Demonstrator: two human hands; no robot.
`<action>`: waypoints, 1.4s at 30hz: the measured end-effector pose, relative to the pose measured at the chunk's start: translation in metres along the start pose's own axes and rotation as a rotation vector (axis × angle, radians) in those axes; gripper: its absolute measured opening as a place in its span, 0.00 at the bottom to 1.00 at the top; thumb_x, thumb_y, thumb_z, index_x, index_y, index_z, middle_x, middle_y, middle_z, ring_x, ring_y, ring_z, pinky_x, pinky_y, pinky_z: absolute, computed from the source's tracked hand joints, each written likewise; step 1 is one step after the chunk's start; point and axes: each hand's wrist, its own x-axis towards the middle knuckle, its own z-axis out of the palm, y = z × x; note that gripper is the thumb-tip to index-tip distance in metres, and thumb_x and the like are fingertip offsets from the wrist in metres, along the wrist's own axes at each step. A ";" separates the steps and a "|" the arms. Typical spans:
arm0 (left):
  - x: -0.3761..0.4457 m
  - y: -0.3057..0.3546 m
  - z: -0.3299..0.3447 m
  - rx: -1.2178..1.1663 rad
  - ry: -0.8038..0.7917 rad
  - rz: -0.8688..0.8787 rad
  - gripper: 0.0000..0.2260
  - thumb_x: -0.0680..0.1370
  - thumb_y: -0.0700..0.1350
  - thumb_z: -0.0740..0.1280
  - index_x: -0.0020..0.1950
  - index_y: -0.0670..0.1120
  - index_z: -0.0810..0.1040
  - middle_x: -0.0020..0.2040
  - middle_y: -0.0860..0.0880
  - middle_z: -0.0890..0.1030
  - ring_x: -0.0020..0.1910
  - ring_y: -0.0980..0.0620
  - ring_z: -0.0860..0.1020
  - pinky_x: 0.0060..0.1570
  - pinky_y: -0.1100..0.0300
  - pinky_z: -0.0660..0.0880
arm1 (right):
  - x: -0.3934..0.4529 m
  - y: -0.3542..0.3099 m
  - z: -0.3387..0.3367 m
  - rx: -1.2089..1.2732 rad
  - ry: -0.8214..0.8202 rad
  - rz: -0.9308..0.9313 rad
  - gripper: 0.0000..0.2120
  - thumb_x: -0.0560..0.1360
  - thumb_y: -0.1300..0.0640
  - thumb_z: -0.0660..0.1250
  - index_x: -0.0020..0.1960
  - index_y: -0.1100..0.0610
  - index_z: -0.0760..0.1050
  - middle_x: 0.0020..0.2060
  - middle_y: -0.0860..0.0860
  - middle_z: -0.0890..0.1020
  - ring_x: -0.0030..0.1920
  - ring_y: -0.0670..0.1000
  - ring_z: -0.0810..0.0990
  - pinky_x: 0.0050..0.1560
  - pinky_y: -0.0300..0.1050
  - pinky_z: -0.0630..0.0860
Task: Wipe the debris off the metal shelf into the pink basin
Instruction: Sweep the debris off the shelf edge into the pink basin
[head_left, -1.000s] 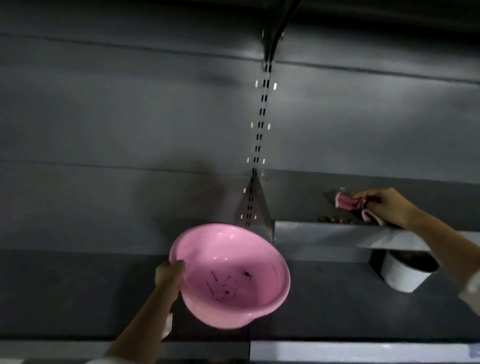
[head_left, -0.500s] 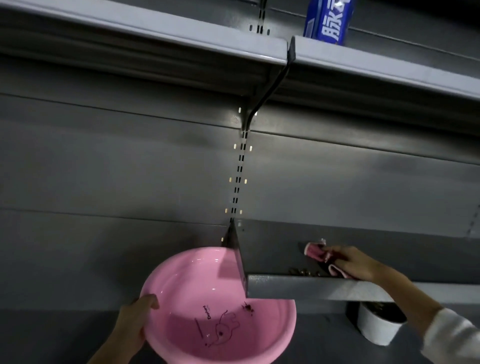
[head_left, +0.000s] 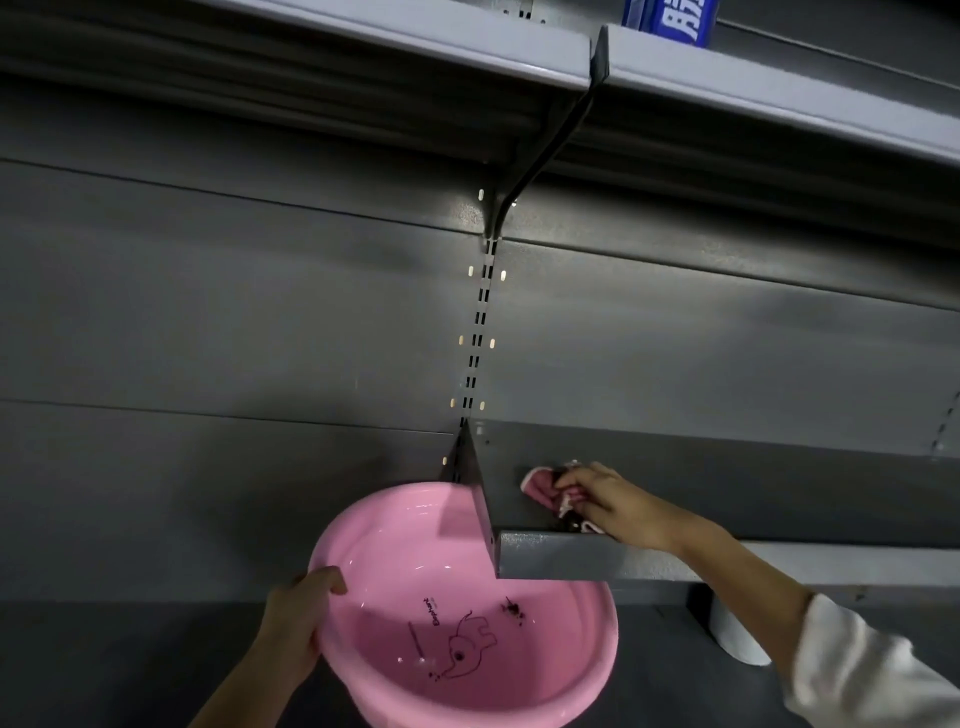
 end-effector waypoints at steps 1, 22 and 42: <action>0.000 0.001 0.001 0.011 -0.007 0.001 0.18 0.70 0.31 0.61 0.59 0.31 0.71 0.59 0.30 0.73 0.57 0.31 0.72 0.55 0.44 0.71 | 0.003 -0.009 0.002 0.012 -0.012 -0.027 0.16 0.76 0.64 0.59 0.64 0.59 0.68 0.62 0.59 0.69 0.64 0.55 0.67 0.68 0.43 0.60; -0.002 0.015 0.009 0.067 -0.013 0.047 0.15 0.70 0.33 0.62 0.56 0.33 0.73 0.54 0.31 0.75 0.53 0.32 0.74 0.48 0.47 0.74 | 0.043 -0.078 -0.003 0.217 0.013 -0.228 0.14 0.75 0.65 0.63 0.60 0.61 0.73 0.56 0.57 0.80 0.49 0.47 0.79 0.47 0.25 0.70; 0.000 0.005 0.029 0.062 -0.050 0.013 0.15 0.70 0.32 0.61 0.57 0.33 0.73 0.54 0.32 0.75 0.52 0.33 0.74 0.42 0.53 0.72 | 0.026 -0.066 0.013 0.196 -0.125 -0.193 0.12 0.76 0.65 0.60 0.59 0.65 0.71 0.54 0.60 0.75 0.46 0.45 0.74 0.45 0.27 0.69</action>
